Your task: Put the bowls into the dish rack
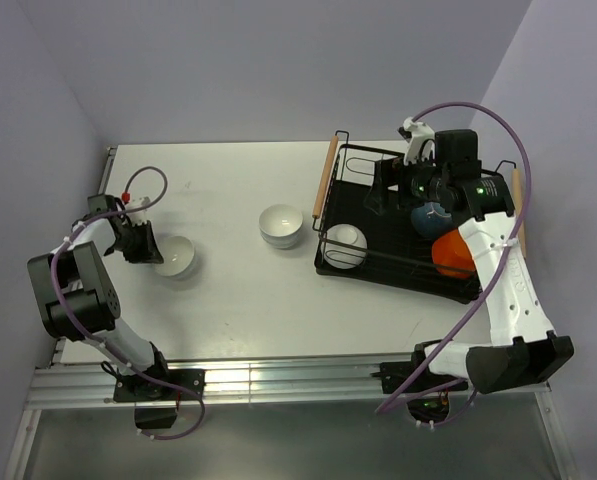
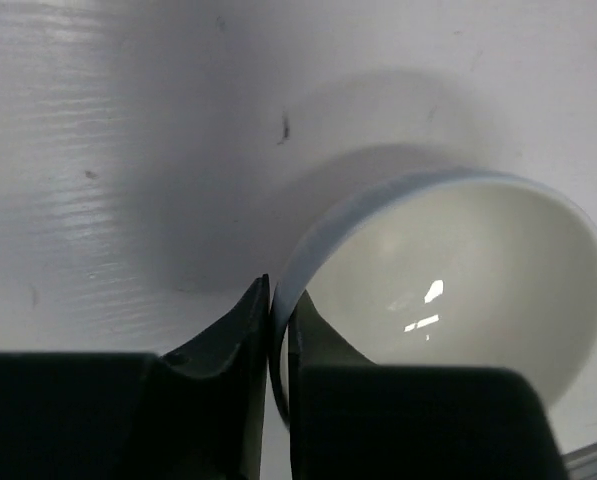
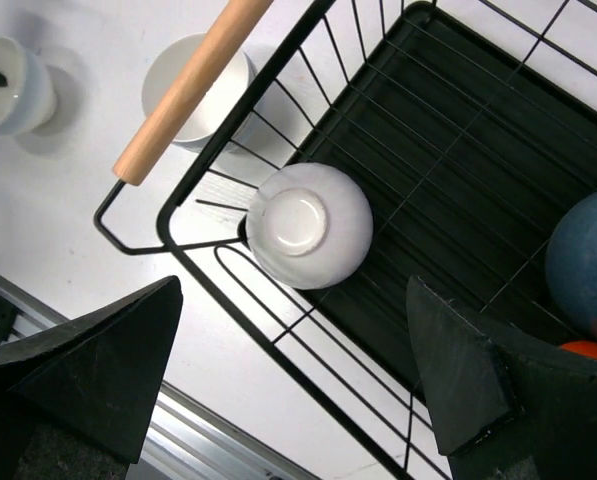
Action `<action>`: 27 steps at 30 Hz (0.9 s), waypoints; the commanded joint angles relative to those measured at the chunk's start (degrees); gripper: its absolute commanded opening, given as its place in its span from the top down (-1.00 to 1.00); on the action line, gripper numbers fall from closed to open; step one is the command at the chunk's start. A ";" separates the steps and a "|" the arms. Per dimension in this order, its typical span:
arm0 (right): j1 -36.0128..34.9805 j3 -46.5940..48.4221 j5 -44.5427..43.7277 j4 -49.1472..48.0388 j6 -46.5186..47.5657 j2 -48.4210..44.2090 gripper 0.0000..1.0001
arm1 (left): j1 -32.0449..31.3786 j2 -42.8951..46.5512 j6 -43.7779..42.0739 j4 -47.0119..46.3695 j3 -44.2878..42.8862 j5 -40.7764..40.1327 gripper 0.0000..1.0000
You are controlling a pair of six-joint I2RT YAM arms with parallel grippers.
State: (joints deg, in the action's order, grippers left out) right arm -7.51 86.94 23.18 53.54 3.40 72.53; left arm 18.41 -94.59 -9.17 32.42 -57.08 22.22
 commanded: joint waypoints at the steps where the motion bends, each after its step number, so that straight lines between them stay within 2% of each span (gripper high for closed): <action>1: 0.39 -1.15 1.17 -4.05 -3.22 -3.80 -1.00 | 0.13 -0.95 2.31 -3.42 -0.14 1.42 0.78; 4: 0.48 -1.60 1.17 -5.37 -5.14 -4.41 -1.00 | 0.13 -0.95 3.63 -2.46 -1.36 5.18 0.99; 10: 0.39 0.60 3.88 -7.04 -8.23 -3.71 -1.00 | 0.13 2.12 8.54 -0.35 -6.28 14.95 1.00; 14: 0.39 3.23 5.03 -8.27 -10.34 -3.45 -1.00 | -0.39 8.09 16.35 -0.43 -11.37 20.48 1.00; 16: 0.39 3.68 5.38 -9.32 -11.04 -4.24 -1.00 | -1.45 11.68 19.00 -1.57 -13.57 20.24 1.00; 20: 0.48 5.77 7.93 -10.92 -13.50 -4.68 -1.00 | -6.10 15.65 24.44 -1.22 -23.57 16.72 0.99; 23: 0.74 8.15 9.60 -10.30 -15.34 -3.45 -0.99 | -12.50 17.24 28.14 -3.15 -29.46 11.63 0.99; 26: 1.18 8.43 11.18 -12.13 -17.54 -3.63 -0.99 | -17.43 18.47 32.26 -6.93 -32.91 2.33 0.99; 27: 1.27 8.25 11.53 -12.93 -18.16 -4.06 -0.99 | -21.19 18.56 33.24 -7.63 -33.62 0.65 0.99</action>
State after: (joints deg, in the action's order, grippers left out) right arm -6.94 93.21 32.05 44.95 -11.29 69.43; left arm 2.79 -78.04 16.67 29.54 -86.91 29.50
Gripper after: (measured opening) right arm 0.997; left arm 0.061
